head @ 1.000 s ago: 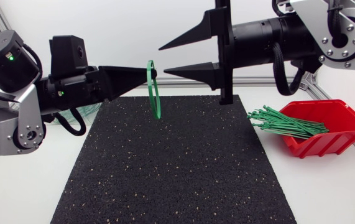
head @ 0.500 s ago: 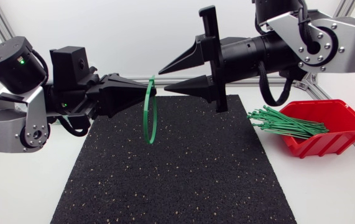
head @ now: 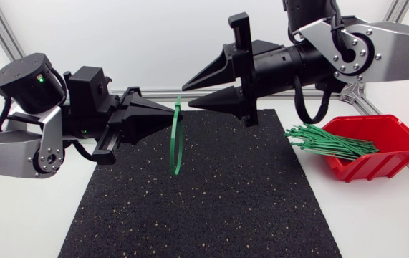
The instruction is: Take a green cable tie from the red box, thread the tail through the head to close it, then place it in the transparent bin on the left.
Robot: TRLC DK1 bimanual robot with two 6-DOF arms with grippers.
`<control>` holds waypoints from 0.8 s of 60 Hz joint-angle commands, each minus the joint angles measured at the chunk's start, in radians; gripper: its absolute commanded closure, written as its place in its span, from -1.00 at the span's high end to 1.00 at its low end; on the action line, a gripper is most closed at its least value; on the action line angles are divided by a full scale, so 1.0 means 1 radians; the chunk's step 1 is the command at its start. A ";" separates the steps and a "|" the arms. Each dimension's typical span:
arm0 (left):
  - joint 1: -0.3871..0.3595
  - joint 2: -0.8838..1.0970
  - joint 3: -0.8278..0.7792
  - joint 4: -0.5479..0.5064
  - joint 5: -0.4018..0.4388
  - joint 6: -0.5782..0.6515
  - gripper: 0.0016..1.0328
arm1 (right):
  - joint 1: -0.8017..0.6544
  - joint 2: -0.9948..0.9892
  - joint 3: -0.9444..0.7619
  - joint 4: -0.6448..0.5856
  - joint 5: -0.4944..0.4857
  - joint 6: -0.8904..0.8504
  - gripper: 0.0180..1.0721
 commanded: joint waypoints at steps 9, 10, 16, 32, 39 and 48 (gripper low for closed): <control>-0.022 0.013 -0.009 0.004 0.007 0.038 -0.94 | 0.005 0.033 0.017 -0.012 -0.014 -0.049 -0.46; -0.024 0.013 -0.009 0.004 0.007 0.038 -0.94 | 0.006 0.035 0.015 -0.012 -0.014 -0.049 -0.46; -0.033 0.011 -0.009 0.001 0.002 0.038 -0.94 | 0.009 0.036 0.015 -0.012 -0.014 -0.051 -0.46; -0.047 0.013 -0.010 -0.003 -0.013 0.038 -0.94 | 0.019 0.033 0.003 -0.014 -0.013 -0.051 -0.60; -0.048 0.011 -0.010 -0.003 -0.016 0.038 -0.94 | 0.017 0.019 -0.005 -0.014 -0.001 -0.052 -0.89; -0.051 -0.001 -0.016 -0.003 -0.021 0.038 -0.94 | 0.011 0.001 -0.009 -0.012 0.009 -0.055 -0.89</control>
